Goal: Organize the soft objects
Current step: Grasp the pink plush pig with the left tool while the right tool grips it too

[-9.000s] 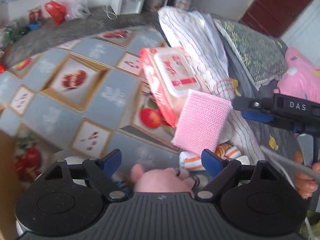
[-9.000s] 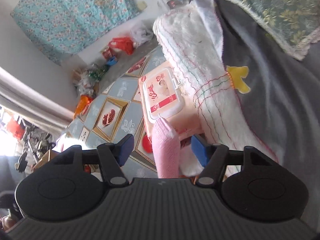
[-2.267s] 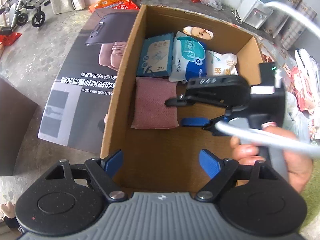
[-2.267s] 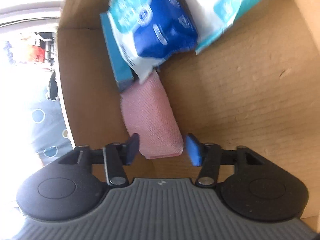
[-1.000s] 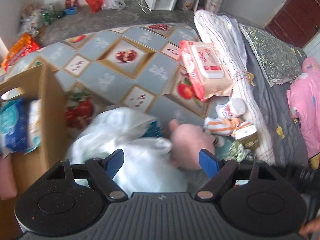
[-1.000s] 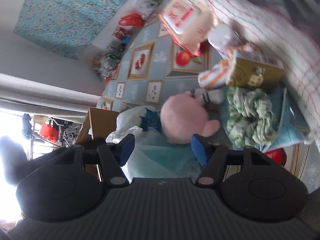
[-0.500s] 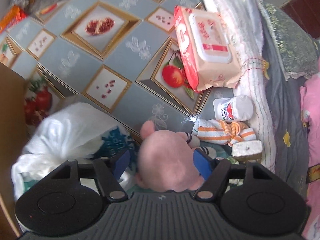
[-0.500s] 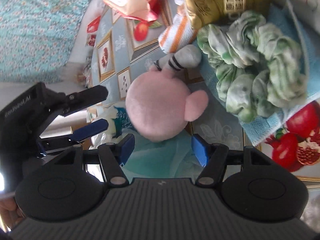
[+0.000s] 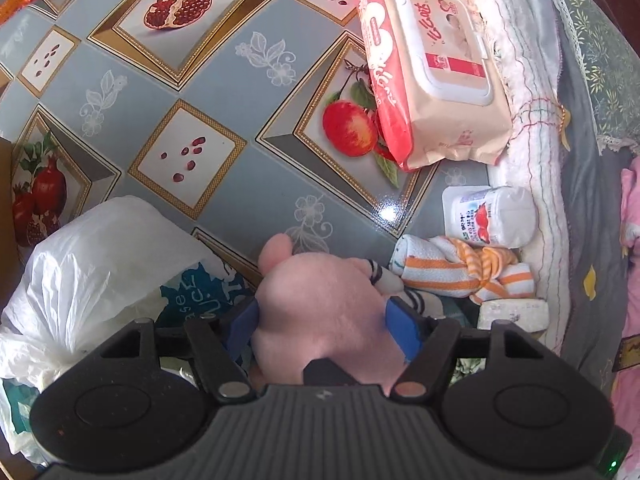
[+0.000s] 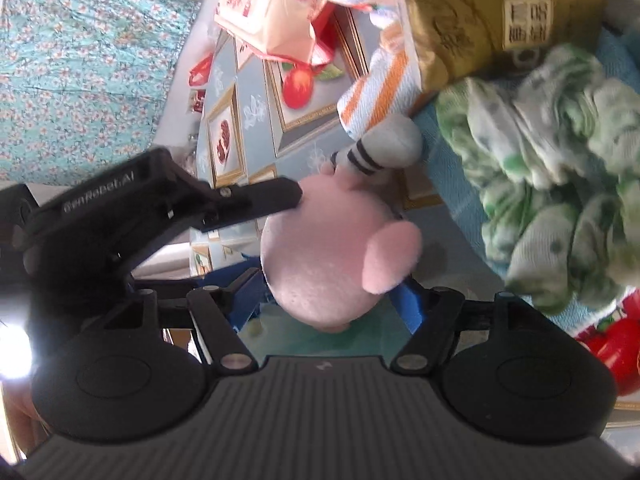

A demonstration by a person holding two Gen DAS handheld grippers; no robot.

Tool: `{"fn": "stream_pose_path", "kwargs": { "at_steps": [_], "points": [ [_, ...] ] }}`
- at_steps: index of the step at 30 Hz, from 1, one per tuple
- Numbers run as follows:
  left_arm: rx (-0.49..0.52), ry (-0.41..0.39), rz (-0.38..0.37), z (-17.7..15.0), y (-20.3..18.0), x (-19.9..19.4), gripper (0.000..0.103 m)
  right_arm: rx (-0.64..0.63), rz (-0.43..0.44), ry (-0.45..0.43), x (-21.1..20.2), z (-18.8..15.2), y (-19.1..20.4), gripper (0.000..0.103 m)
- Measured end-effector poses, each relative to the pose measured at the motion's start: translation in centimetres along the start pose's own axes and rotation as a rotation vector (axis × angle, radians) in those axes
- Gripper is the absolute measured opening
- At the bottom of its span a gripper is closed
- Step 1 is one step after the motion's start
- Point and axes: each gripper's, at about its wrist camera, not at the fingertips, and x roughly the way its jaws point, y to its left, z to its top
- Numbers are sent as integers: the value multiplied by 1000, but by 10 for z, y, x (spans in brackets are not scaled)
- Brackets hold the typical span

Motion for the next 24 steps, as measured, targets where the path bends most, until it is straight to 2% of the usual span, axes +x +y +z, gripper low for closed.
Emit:
{"fn": "stream_pose_path", "kwargs": {
  "at_steps": [4,8,14,24],
  "points": [
    [-16,-4,-15,4,1,-1,73,-7,19,-9,-6,11,-4,61],
    [-5,-14,5,6,-4,3,76,-7,35,-11,-11,17,-10,59],
    [8,3,-12,0,-9,6,76,-48,27,-6,-23,12,-7,57],
    [35,-58,-155,-21,-8,-48,76,-267,41,-34,-82,0,29,57]
  ]
}}
